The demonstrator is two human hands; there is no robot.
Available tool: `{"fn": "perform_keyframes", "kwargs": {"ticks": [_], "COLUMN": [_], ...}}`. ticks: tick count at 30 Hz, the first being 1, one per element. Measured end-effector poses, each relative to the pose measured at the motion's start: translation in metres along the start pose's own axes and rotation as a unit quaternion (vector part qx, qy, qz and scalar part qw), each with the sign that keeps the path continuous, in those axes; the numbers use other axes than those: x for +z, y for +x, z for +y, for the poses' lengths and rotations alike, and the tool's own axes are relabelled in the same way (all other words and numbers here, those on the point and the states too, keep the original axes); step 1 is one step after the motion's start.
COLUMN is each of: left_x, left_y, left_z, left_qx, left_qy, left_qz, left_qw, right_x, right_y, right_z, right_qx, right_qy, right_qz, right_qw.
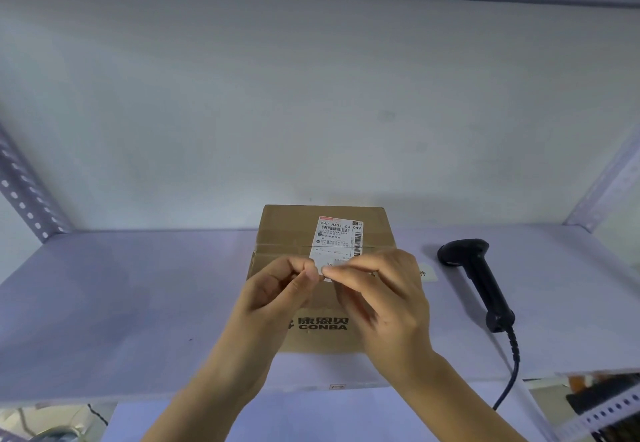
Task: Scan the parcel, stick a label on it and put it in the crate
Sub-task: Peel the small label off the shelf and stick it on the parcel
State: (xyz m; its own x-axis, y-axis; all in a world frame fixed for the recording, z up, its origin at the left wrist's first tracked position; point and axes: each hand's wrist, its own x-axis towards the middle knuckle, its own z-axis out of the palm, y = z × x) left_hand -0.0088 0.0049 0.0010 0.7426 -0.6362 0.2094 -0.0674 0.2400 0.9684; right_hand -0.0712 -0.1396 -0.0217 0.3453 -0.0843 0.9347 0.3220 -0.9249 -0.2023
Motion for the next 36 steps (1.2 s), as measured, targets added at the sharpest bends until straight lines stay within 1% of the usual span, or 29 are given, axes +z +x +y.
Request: {"fn": "perform_keyframes", "kwargs": {"ticks": [2, 3, 4, 6, 8, 10, 13, 19, 21, 24, 27, 30, 33, 36], "left_x": [0.003, 0.003, 0.004, 0.004, 0.005, 0.005, 0.003, 0.004, 0.001, -0.007, -0.022, -0.042, -0.069, -0.101], "left_y": [0.001, 0.002, 0.003, 0.005, 0.007, 0.007, 0.008, 0.009, 0.009, 0.009, 0.007, 0.003, -0.003, -0.011], "left_z": [0.0, -0.001, -0.002, -0.004, -0.003, -0.004, -0.007, -0.01, -0.011, -0.011, -0.008, -0.005, -0.004, -0.009], "left_qx": [0.022, 0.032, 0.042, 0.065, 0.075, 0.081, 0.084, 0.077, 0.067, 0.043, 0.021, 0.006, 0.004, -0.024], "left_qy": [0.024, 0.041, 0.069, 0.143, 0.195, 0.22, 0.243, 0.251, 0.243, 0.204, 0.162, 0.136, 0.14, 0.146], "left_qz": [0.014, 0.034, 0.059, 0.092, 0.096, 0.097, 0.097, 0.092, 0.091, 0.083, 0.084, 0.088, 0.121, 0.143], "left_qw": [0.999, 0.998, 0.995, 0.983, 0.973, 0.967, 0.961, 0.961, 0.963, 0.974, 0.983, 0.987, 0.983, 0.979], "right_x": [0.0, -0.001, -0.002, -0.005, -0.007, -0.006, -0.006, -0.004, -0.004, -0.005, -0.005, -0.003, 0.0, 0.003], "right_y": [0.003, 0.004, 0.006, 0.009, 0.011, 0.011, 0.009, 0.007, 0.008, 0.01, 0.016, 0.021, 0.023, 0.021], "right_z": [-0.006, -0.01, -0.014, -0.018, -0.019, -0.018, -0.016, -0.015, -0.013, -0.01, -0.005, -0.001, 0.002, 0.005], "right_qx": [0.041, 0.078, 0.125, 0.222, 0.282, 0.324, 0.359, 0.401, 0.417, 0.478, 0.538, 0.584, 0.603, 0.614], "right_qy": [0.037, 0.067, 0.108, 0.187, 0.219, 0.234, 0.248, 0.252, 0.265, 0.307, 0.327, 0.359, 0.361, 0.357], "right_qz": [-0.025, -0.04, -0.055, -0.077, -0.084, -0.091, -0.095, -0.103, -0.106, -0.088, -0.058, -0.012, 0.018, 0.037], "right_qw": [0.998, 0.994, 0.985, 0.954, 0.93, 0.912, 0.895, 0.875, 0.863, 0.818, 0.775, 0.728, 0.711, 0.703]}}
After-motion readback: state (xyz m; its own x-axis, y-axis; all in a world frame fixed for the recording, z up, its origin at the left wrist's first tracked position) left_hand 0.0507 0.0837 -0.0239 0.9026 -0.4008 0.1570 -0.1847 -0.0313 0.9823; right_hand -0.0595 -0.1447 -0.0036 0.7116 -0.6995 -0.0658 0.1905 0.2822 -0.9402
